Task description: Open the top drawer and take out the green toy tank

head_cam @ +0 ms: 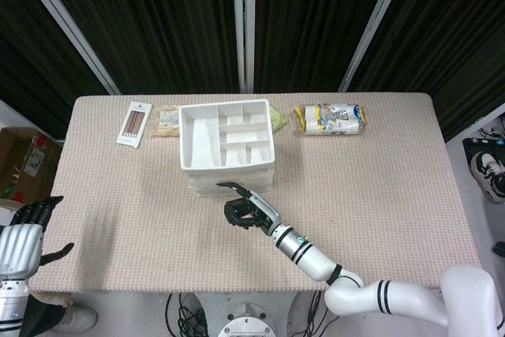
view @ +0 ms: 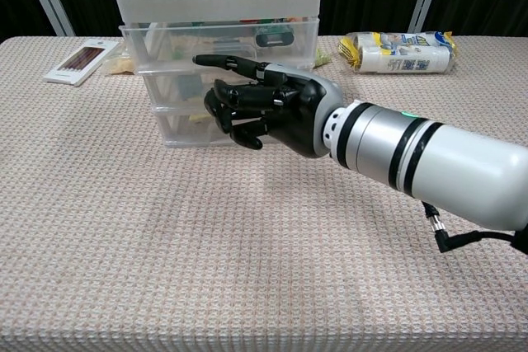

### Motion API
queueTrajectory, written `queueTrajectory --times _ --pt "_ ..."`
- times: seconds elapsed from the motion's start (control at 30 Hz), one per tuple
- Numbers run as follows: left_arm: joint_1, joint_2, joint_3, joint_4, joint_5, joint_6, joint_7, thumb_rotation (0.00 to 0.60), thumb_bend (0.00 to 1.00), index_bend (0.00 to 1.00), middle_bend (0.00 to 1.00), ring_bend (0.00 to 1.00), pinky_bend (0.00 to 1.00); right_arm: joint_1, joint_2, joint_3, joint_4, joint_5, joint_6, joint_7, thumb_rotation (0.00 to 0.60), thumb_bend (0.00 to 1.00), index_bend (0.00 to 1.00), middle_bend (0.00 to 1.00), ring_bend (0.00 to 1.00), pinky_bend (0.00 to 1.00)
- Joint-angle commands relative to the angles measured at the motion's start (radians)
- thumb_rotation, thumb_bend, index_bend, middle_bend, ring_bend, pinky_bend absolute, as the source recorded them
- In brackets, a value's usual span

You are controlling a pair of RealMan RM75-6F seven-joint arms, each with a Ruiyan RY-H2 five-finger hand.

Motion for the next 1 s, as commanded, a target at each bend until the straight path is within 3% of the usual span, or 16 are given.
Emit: queueTrajectory --times 0.03,0.17,0.33,0.5,0.7,1.0 --pt "0.001 -0.002 0.000 0.001 0.000 0.001 -0.002 0.600 0.06 0.17 0.18 0.18 0.21 -0.011 0.012 -0.018 -0.018 0.001 0.004 -0.024 0.600 0.57 0.18 0.66 0.67 0.86" --pt "0.002 -0.007 -0.001 0.008 0.001 0.006 -0.003 0.600 0.06 0.17 0.18 0.18 0.21 -0.008 0.072 -0.063 -0.075 -0.011 -0.018 -0.151 0.600 0.48 0.00 0.59 0.63 0.84" --pt "0.001 -0.012 -0.003 0.015 0.000 0.006 -0.011 0.600 0.06 0.17 0.18 0.18 0.21 -0.029 0.200 -0.130 -0.213 -0.102 0.020 -0.306 0.600 0.44 0.00 0.56 0.60 0.83" --pt "0.000 -0.016 -0.003 0.020 0.005 0.008 -0.016 0.600 0.06 0.17 0.18 0.18 0.21 -0.065 0.303 -0.155 -0.324 -0.138 0.107 -0.503 0.600 0.44 0.00 0.58 0.61 0.83" --pt "-0.003 -0.020 -0.004 0.022 0.008 0.008 -0.017 0.600 0.06 0.17 0.18 0.18 0.21 -0.098 0.357 -0.125 -0.396 -0.061 0.202 -0.759 0.600 0.44 0.00 0.61 0.66 0.85" --pt "-0.013 -0.019 -0.006 0.016 0.008 -0.005 -0.013 0.600 0.06 0.17 0.18 0.18 0.21 -0.063 0.370 -0.073 -0.391 0.129 0.176 -0.901 0.600 0.44 0.00 0.62 0.67 0.86"
